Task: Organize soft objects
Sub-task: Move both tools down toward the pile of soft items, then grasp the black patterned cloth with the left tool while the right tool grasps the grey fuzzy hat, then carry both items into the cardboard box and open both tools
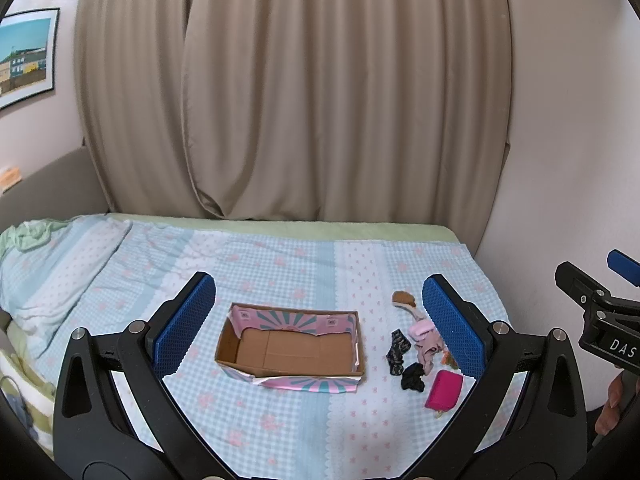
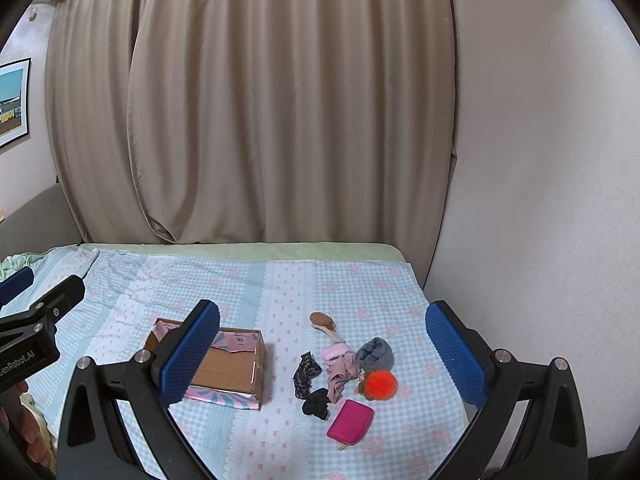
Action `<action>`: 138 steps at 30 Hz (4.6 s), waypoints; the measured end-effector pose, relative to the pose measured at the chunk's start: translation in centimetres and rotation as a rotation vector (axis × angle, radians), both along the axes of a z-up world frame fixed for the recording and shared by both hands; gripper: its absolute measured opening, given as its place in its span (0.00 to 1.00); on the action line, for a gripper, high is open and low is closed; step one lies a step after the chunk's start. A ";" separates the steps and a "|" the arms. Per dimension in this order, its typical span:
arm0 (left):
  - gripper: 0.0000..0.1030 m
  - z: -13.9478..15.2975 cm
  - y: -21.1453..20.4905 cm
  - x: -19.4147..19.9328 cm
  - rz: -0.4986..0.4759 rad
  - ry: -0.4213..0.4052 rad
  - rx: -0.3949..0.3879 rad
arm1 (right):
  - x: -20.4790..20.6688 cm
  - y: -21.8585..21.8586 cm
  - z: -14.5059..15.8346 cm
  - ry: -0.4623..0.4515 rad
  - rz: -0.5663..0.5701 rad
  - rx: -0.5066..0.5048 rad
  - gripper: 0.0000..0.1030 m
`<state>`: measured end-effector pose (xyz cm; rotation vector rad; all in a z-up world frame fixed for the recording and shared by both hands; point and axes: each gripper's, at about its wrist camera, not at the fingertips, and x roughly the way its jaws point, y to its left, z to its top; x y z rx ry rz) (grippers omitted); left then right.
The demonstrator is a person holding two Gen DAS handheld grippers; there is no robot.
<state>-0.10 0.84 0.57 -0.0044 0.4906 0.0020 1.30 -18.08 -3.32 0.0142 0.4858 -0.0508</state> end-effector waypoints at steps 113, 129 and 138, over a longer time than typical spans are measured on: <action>0.24 -15.0 4.0 19.5 -0.022 0.408 -0.101 | 18.5 0.6 -11.3 0.372 0.237 0.311 0.38; 0.24 -23.1 19.1 25.6 -0.087 0.598 -0.038 | 23.1 17.0 -18.9 0.600 0.167 0.289 0.38; 0.24 -30.5 19.0 29.6 -0.134 0.742 -0.010 | 27.8 18.3 -26.6 0.795 0.117 0.278 0.38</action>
